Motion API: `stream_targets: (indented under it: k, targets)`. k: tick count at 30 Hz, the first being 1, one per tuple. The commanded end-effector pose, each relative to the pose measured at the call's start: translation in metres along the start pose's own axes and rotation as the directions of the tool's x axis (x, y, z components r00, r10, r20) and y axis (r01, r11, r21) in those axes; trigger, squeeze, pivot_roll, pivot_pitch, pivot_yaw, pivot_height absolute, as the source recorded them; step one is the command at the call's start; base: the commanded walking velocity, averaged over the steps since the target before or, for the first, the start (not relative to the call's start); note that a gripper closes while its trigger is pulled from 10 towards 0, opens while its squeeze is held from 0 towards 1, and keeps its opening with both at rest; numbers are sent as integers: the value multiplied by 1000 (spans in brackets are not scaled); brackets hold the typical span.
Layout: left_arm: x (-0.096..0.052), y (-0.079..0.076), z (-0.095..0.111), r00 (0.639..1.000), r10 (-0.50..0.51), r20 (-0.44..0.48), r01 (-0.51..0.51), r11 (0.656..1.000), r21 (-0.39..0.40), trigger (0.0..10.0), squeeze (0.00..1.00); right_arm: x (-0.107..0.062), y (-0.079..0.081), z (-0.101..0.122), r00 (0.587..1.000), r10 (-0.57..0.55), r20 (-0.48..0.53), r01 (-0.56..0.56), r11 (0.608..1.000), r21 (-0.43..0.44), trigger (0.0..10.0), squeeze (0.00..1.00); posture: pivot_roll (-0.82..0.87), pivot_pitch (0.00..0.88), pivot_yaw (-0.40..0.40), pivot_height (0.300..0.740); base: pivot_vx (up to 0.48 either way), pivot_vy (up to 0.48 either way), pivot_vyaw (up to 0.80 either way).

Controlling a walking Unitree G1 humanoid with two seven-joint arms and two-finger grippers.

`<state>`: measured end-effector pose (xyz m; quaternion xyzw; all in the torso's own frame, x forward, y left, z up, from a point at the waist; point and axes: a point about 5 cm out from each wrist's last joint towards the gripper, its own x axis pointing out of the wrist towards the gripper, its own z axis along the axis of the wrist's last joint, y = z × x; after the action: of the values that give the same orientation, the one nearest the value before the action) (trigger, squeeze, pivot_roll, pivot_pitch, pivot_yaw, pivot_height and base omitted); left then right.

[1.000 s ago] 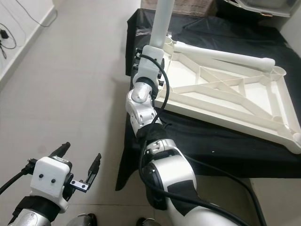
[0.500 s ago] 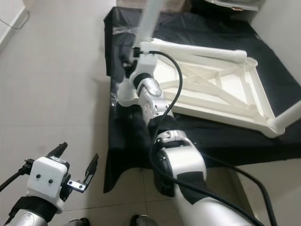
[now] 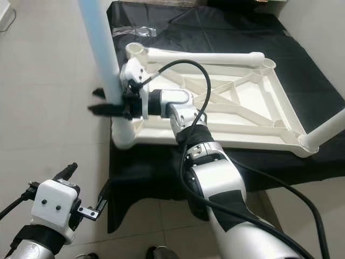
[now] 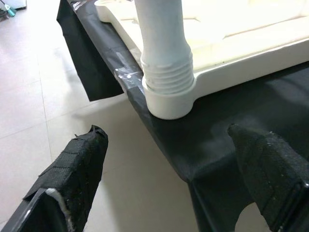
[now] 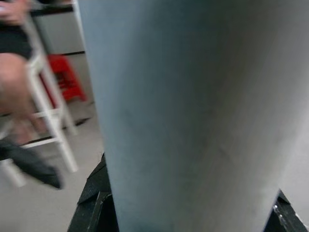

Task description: Building children table

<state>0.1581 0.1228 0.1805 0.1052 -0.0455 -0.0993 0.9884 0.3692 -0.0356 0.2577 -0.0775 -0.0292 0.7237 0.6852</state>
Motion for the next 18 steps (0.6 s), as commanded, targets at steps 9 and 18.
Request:
stream_targets:
  k: [9, 18]
  targets:
    - [-4, -5, 1, 1000, -15, -10, 15, 1000, -1, 10000, 0, 7, 20, -58, 972, 113, -207, -92, 990, 110, 0, 0, 161, 260, -115, 740, 0, 0, 0]
    - [-4, -6, 4, 999, -34, -3, 34, 999, -5, 10000, 0, 16, 15, -21, 982, 186, 12, -187, 978, 92, 0, 0, 191, 259, -104, 740, 0, 0, 0]
